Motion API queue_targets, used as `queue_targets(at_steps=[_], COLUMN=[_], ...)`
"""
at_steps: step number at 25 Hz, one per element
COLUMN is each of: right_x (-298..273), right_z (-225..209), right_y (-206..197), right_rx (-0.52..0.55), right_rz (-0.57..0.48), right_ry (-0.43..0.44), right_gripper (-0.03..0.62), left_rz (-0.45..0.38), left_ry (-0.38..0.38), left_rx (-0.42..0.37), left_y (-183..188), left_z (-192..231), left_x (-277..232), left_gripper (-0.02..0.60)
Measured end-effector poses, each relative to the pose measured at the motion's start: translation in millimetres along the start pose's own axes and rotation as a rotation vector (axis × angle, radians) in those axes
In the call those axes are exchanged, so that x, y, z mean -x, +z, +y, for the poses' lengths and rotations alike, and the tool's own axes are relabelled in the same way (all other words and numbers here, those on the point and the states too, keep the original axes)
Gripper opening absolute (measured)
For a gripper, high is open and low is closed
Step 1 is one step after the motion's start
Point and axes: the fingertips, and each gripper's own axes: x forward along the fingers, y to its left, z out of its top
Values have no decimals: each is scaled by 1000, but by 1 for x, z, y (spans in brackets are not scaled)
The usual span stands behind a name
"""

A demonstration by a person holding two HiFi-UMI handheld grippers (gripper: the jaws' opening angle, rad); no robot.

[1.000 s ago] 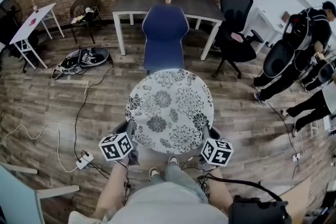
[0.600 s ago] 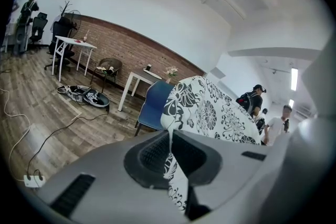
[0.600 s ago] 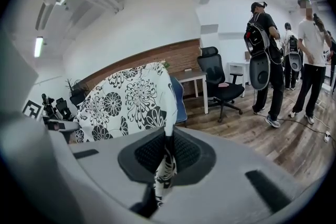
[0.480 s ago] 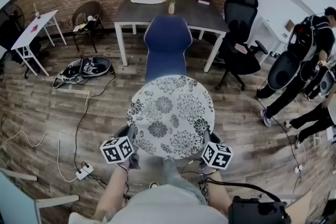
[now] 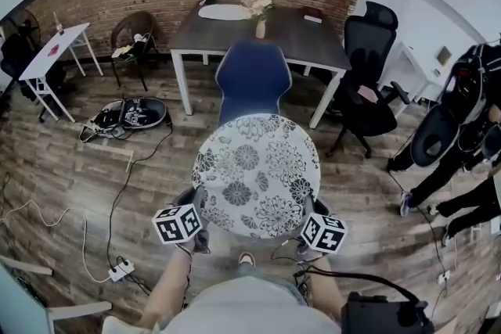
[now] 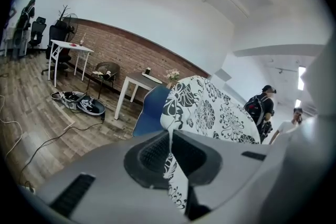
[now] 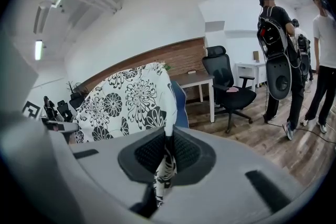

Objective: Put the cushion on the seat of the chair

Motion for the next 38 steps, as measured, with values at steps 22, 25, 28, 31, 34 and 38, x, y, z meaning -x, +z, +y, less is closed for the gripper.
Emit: queue_targets(at_steps=[22,25,28,31,34,38], right_x=[-134,-161,-194,-228,-262,-307], right_z=[-69,-71,-74,-70,-66,-62], right_y=[76,87,105,127,153,182], right_rx=[-41,-39,-51,-58,-46,-69], right_rz=[25,25,10,-1,3,6], right_ry=[11,8,-4,-6,-8,-20], right_gripper=[14,14,14,14,14,14], left_rz=[42,49,58,53,50,69], left_ry=[10,2,-15,-22,-32,-22], left_rx=[-63,-64,-62,-56,-45,-52], left_y=[62,73,87,112,141,174], left_z=[-34,-30,-22,-11,-4,12], left_x=[-152,-181,-220,-258,-295,-338], left_gripper=[14,14,14,14,14,14])
